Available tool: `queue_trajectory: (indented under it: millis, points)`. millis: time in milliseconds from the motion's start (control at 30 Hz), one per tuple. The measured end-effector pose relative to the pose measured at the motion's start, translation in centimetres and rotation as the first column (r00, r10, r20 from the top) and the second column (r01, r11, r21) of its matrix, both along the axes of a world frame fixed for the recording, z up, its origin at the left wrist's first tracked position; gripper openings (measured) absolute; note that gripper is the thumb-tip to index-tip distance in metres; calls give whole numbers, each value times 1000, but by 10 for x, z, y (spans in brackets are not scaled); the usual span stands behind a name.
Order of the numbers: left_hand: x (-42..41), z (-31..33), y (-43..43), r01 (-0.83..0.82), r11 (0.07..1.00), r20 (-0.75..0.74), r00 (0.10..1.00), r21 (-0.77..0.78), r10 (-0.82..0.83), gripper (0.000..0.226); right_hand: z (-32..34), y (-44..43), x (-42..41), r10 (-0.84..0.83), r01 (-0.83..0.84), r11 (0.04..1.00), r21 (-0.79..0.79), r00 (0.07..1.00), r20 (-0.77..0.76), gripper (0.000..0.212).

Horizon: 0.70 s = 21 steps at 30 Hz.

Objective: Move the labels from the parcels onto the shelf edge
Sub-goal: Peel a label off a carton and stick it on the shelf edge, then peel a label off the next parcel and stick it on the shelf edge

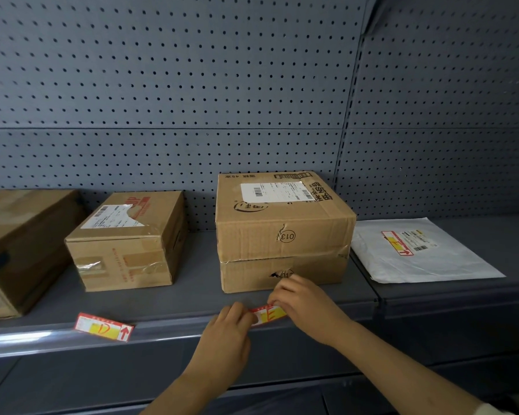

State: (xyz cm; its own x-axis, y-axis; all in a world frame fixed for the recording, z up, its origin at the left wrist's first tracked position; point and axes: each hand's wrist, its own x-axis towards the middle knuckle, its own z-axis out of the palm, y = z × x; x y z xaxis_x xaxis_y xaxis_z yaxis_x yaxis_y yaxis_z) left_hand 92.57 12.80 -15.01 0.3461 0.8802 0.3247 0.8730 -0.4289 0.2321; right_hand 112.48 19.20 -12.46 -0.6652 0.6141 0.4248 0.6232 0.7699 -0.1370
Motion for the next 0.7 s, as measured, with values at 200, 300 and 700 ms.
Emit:
queue_trajectory:
  millis: [200, 300, 700]
  points:
    - [9, 13, 10, 36, 998, 27, 999, 48, -38, 25, 11, -4, 26, -155, 162, 986, 35, 976, -150, 20]
    - [35, 21, 21, 112, 987, 9, 993, 111, -114, 18, 12, -9, 57, -252, 265, 964, 35, 946, -205, 18]
    - [222, 49, 83, 363, 923, -44, 932, 124, -361, 18, 17, 3, 212, -600, 569, 799, -192, 737, -311, 18]
